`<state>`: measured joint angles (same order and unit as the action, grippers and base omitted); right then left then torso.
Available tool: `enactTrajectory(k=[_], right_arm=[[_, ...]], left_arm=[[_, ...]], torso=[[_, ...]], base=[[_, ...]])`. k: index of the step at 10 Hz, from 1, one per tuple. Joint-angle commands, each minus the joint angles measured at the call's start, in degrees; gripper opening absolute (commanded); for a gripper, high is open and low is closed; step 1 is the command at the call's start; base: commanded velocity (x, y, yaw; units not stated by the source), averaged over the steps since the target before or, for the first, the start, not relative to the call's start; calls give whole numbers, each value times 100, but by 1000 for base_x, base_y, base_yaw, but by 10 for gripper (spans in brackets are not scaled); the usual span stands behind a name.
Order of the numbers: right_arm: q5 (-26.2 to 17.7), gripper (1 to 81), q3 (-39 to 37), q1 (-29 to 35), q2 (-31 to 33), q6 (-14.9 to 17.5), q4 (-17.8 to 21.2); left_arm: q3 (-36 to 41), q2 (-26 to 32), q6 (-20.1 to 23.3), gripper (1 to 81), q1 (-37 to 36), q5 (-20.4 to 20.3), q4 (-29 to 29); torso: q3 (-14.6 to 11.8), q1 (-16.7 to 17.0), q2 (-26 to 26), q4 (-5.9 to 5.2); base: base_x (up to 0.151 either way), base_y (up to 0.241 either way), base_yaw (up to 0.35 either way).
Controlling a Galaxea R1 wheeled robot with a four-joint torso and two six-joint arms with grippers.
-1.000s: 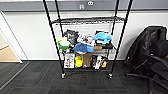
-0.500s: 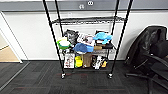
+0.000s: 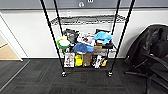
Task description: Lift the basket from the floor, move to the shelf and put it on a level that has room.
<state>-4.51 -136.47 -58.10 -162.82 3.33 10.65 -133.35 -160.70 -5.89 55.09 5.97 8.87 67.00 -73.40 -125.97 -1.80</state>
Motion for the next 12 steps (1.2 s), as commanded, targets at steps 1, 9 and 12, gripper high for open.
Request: enactTrajectory(k=[1, 9, 12], right_arm=[[-191, 10, 447, 751, 186, -43, 270], [-674, 10, 693, 1550, 326, -34, 200], [-718, 10, 860, 1744, 423, -34, 227]], left_arm=[[529, 266, -26, 10, -697, 88, 141], [565, 494, -26, 10, -1346, -26, 765], [890, 661, -53, 10, -1461, -17, 774]], torso=[[0, 362, 560, 0], [11, 1357, 2121, 0], [-451, 1720, 2693, 0]], base=[[0, 0, 0], [0, 0, 0], [0, 0, 0]])
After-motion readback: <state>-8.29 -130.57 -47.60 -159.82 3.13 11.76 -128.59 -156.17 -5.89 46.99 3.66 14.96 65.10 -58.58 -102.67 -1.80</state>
